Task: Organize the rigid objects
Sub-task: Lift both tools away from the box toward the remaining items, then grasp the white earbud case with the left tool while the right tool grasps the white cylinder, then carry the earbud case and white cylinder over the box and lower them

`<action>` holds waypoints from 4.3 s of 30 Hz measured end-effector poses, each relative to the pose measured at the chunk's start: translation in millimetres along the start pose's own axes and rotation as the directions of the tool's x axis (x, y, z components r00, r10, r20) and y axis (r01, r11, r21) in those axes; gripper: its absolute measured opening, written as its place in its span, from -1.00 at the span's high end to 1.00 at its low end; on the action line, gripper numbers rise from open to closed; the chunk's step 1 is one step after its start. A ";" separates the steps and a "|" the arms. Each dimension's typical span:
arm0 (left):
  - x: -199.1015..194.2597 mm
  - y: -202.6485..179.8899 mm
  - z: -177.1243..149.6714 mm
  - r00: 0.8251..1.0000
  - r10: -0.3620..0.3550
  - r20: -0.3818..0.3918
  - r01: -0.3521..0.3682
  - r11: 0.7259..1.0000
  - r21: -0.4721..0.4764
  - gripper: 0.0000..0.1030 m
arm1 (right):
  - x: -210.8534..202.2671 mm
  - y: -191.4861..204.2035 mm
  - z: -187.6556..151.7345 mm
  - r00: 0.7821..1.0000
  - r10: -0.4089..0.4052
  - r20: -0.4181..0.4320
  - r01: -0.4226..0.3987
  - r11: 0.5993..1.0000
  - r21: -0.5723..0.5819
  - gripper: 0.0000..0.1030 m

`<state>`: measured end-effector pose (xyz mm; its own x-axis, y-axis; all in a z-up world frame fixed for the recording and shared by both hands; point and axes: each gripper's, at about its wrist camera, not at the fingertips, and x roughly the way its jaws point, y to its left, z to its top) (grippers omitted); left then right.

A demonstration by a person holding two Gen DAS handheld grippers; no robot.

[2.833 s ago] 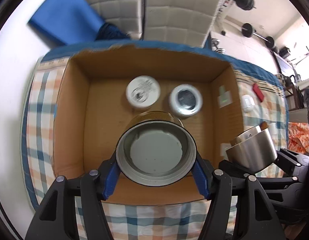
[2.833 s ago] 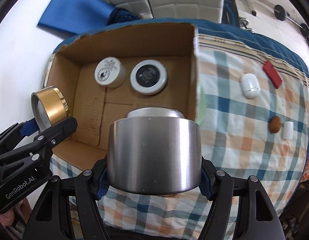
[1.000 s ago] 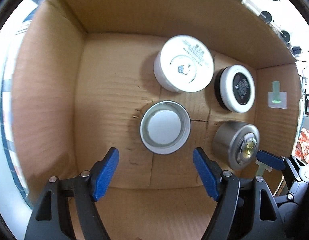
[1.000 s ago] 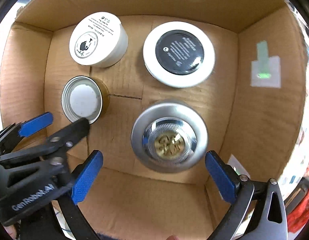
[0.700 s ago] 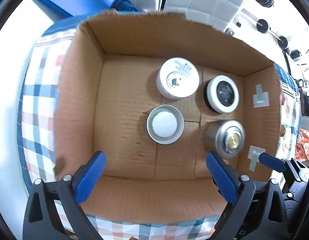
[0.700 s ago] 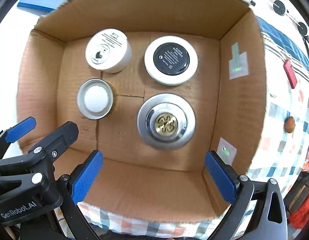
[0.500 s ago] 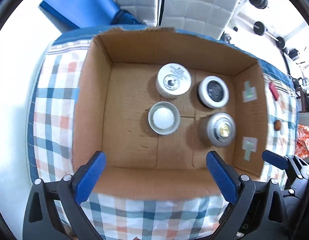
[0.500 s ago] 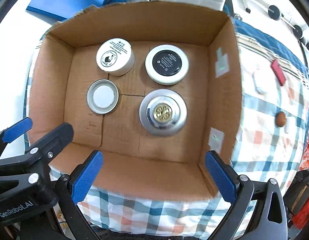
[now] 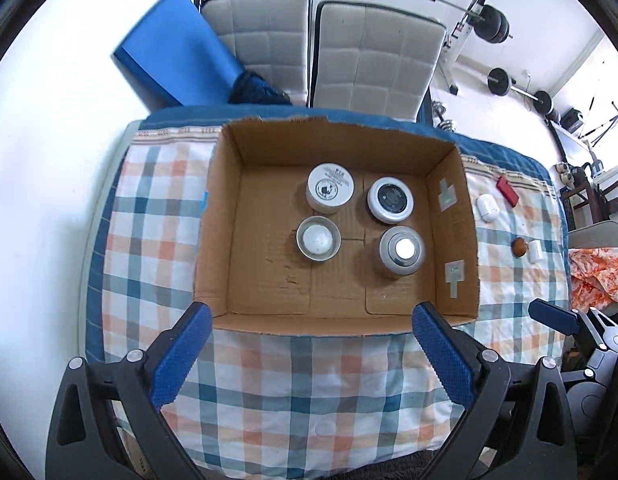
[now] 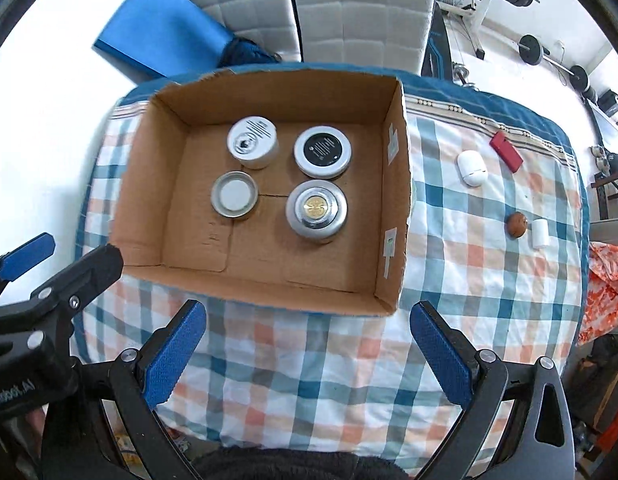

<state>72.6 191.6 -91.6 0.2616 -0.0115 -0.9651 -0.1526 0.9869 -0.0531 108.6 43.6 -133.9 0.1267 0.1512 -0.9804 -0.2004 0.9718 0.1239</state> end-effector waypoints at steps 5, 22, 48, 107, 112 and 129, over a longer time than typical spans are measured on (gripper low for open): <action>-17.5 -1.7 -8.5 1.000 0.011 0.028 -0.011 1.000 0.014 -1.00 | -24.9 3.9 -9.9 0.999 -0.003 0.047 0.003 1.000 -0.007 -1.00; -29.6 -71.7 6.2 0.998 -0.047 0.052 0.043 0.995 0.089 -1.00 | -52.6 -56.7 -19.3 0.996 0.033 0.081 -0.039 0.997 0.072 -1.00; 220.5 -326.1 131.3 0.967 -0.050 -0.251 0.099 0.977 0.187 -0.45 | 94.4 -425.6 30.1 0.993 -0.078 -0.093 0.114 0.860 0.498 -0.71; 60.9 -114.3 40.0 0.990 -0.140 -0.031 0.142 0.985 0.099 0.03 | 16.5 -140.8 16.0 0.985 0.173 -0.017 -0.170 0.977 0.126 0.35; 75.2 -37.0 33.4 0.995 -0.086 -0.057 0.087 0.996 0.014 0.03 | 38.1 -74.6 24.1 0.976 0.208 -0.060 -0.204 0.977 0.069 0.35; 208.0 49.2 19.8 0.941 -0.079 -0.328 0.065 0.997 -0.052 0.02 | 162.7 21.5 37.4 0.960 0.171 -0.222 -0.163 0.985 0.052 0.34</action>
<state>138.4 240.9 -289.8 -0.0548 -0.1413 -0.9884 -0.1851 0.9742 -0.1290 161.2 95.8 -285.0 -0.1278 0.2712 -0.9540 -0.1679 0.9421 0.2903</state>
